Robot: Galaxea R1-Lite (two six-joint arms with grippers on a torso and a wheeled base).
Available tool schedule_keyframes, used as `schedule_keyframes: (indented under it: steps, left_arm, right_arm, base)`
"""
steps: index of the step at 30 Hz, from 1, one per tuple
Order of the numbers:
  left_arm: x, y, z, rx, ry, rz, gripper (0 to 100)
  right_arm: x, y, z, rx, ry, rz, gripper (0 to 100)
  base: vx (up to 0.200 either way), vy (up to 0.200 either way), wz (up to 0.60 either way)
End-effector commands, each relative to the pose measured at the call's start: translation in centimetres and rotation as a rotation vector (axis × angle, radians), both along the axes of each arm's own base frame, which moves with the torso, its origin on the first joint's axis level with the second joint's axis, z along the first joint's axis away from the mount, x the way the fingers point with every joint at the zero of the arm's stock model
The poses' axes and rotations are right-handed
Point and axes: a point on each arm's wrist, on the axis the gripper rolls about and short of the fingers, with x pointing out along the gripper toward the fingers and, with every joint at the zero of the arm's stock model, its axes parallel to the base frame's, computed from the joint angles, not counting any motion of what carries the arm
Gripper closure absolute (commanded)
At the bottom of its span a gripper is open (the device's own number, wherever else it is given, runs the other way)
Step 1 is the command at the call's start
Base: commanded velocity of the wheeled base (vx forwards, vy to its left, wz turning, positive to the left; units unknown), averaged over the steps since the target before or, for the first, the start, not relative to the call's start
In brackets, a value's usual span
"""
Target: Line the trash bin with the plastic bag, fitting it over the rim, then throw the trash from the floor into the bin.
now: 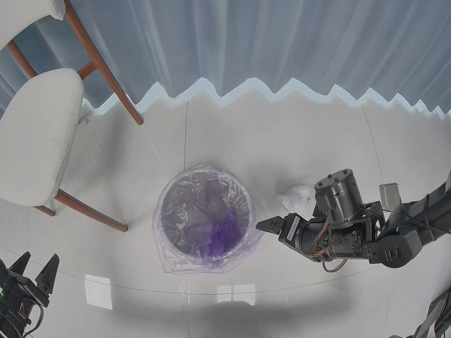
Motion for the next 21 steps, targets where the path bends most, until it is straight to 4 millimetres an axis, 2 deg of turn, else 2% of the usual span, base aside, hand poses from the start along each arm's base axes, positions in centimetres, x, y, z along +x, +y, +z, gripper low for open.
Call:
schedule_keyframes:
  steps: [1,11,14,15,17,21]
  left_arm:
    - [-1.2,0.1,-0.5,0.054,-0.031,0.04,0]
    - [-1.4,-0.1,0.7,0.062,-0.092,-0.03,0]
    - [-1.4,-0.1,1.0,0.082,-0.102,-0.039,0]
    - [-1.4,-0.1,1.2,0.096,-0.111,-0.039,0]
    - [-1.3,-0.1,1.9,0.097,-0.133,-0.038,0]
    - [-1.3,-0.1,2.5,0.095,-0.151,-0.036,0]
  right_arm:
    - [1.2,1.3,0.1,-0.034,-0.023,0.003,0]
    - [3.0,3.3,-1.3,-0.111,0.021,-0.015,0]
    - [3.0,4.3,-2.8,-0.134,0.048,0.005,0]
    - [3.1,4.8,-4.2,-0.159,0.069,0.013,0]
    - [3.3,5.2,-5.5,-0.181,0.08,0.011,0]
    - [4.9,6.7,-7.0,-0.154,0.048,-0.001,0]
  base:
    - [0.0,0.0,0.0]
    - [0.0,0.0,0.0]
    - [0.0,0.0,0.0]
    - [0.0,0.0,0.0]
    - [0.0,0.0,0.0]
    - [0.0,0.0,0.0]
